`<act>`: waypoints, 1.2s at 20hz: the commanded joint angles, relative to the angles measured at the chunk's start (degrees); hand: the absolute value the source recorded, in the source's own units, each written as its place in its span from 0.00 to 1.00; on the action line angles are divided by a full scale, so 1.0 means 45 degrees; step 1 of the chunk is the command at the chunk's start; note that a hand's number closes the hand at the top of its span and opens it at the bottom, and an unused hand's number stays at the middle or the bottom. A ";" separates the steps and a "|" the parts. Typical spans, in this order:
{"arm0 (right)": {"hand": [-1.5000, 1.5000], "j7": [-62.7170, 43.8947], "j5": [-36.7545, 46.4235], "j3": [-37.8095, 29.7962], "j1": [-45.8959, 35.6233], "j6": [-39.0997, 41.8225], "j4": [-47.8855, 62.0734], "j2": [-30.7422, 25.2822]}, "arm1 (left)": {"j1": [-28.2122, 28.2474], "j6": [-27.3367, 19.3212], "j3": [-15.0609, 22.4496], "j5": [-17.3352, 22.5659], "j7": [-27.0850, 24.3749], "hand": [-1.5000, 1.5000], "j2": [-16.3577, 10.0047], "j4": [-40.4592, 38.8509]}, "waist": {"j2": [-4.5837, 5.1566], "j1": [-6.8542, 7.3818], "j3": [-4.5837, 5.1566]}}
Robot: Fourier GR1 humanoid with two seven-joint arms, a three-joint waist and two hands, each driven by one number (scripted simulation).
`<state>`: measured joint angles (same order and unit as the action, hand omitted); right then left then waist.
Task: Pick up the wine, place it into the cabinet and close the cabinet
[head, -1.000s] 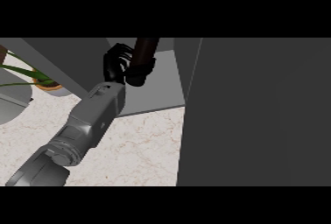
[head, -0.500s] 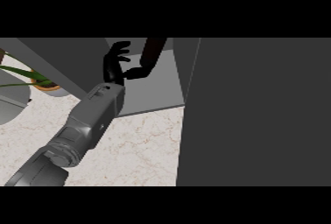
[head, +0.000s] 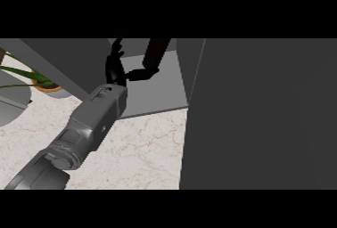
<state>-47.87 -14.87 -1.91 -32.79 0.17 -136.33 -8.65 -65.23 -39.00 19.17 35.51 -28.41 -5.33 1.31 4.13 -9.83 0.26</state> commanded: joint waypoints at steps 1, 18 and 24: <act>0.00 -0.0121 -0.0142 -0.0067 -0.0051 -0.0066 -0.0200 -0.0017 | 0.0352 0.0394 0.0220 -0.0266 -0.0374 0.00 -0.0774 -0.0277 | -0.0064 0.0214 0.0003; 0.00 -0.0598 0.0159 -0.0510 -0.0028 -0.0611 -0.0289 -0.0299 | -0.0110 0.6799 -0.0942 0.0746 -0.2560 0.00 -0.0238 0.2298 | -0.0750 0.1558 -0.0036; 0.00 -0.1644 0.0149 -0.0612 0.0032 -0.1126 -0.1031 -0.0653 | 0.0435 0.8157 -0.0900 0.0546 -0.2105 0.00 0.0198 0.2780 | -0.0947 0.1990 -0.0051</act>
<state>-51.84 -13.95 -3.51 -32.94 -3.50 -136.90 -10.35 -64.20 -6.04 15.18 38.63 -39.53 -1.39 11.84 1.09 -3.06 0.33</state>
